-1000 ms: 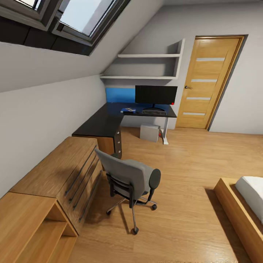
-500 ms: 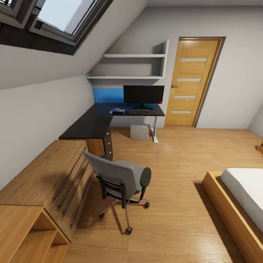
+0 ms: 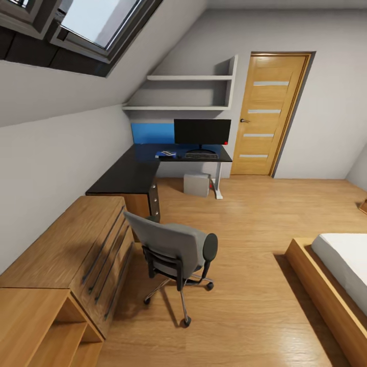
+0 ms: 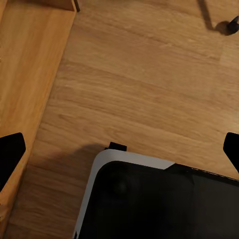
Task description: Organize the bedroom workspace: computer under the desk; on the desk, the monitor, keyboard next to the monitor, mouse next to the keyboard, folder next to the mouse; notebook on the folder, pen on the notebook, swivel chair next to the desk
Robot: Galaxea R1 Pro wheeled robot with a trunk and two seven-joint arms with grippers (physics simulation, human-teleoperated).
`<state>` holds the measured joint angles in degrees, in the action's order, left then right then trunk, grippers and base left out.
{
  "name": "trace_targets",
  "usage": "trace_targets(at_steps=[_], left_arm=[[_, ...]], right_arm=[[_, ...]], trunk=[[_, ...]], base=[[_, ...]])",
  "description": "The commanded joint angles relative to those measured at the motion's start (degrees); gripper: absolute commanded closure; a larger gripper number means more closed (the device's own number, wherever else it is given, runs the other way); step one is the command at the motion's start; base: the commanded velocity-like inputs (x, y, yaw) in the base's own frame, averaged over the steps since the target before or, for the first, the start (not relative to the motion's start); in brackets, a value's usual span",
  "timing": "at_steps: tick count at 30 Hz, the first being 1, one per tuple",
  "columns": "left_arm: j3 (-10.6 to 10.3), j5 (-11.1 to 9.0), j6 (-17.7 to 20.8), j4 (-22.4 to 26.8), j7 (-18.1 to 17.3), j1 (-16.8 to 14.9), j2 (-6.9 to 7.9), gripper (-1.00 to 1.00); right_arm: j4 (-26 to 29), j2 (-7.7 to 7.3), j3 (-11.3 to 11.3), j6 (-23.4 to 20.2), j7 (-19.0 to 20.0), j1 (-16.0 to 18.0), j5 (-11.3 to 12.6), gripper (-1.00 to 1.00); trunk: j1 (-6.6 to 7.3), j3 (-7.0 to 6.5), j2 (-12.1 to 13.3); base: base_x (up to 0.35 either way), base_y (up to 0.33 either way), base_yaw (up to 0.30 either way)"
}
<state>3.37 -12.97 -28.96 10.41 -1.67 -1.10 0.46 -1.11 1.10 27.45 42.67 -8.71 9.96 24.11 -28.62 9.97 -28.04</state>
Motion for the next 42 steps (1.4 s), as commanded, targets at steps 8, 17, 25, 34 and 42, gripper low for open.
trace_targets(at_steps=[8, 17, 25, 34, 42], left_arm=[[0.3, 0.0, -0.1, 0.0, -0.2, 0.0, -0.02, -1.00], [0.3, 0.0, -0.2, 0.0, -0.2, 0.0, -0.02, -1.00], [0.3, 0.0, -0.1, 0.0, -0.2, 0.0, -0.02, -1.00], [0.3, 0.0, -0.1, 0.0, -0.2, 0.0, -0.02, -1.00], [0.3, 0.0, -0.1, 0.0, -0.2, 0.0, -0.01, -1.00]], right_arm=[[-0.1, 0.04, 0.5, 0.1, -0.3, 0.1, 0.2, -1.00], [-0.1, 0.00, 0.5, 0.1, -0.3, 0.1, 0.1, -1.00], [-0.1, -0.04, 0.5, 0.1, -0.3, 0.1, 0.1, -1.00], [-0.1, -0.04, 0.5, 0.1, -0.3, 0.1, 0.2, -1.00], [-0.1, -0.04, 0.5, 0.1, -0.3, 0.1, 0.2, -1.00]], trunk=[[-0.02, 0.10, -0.1], [-0.02, 0.10, -0.1], [-0.02, 0.10, -0.1], [-0.02, 0.10, -0.1], [-0.02, 0.10, -0.1]], base=[[0.000, 0.017, -0.001], [0.000, 0.003, 0.000], [0.000, 0.000, -0.007], [0.000, 0.000, -0.145], [0.003, 0.000, -0.061]])
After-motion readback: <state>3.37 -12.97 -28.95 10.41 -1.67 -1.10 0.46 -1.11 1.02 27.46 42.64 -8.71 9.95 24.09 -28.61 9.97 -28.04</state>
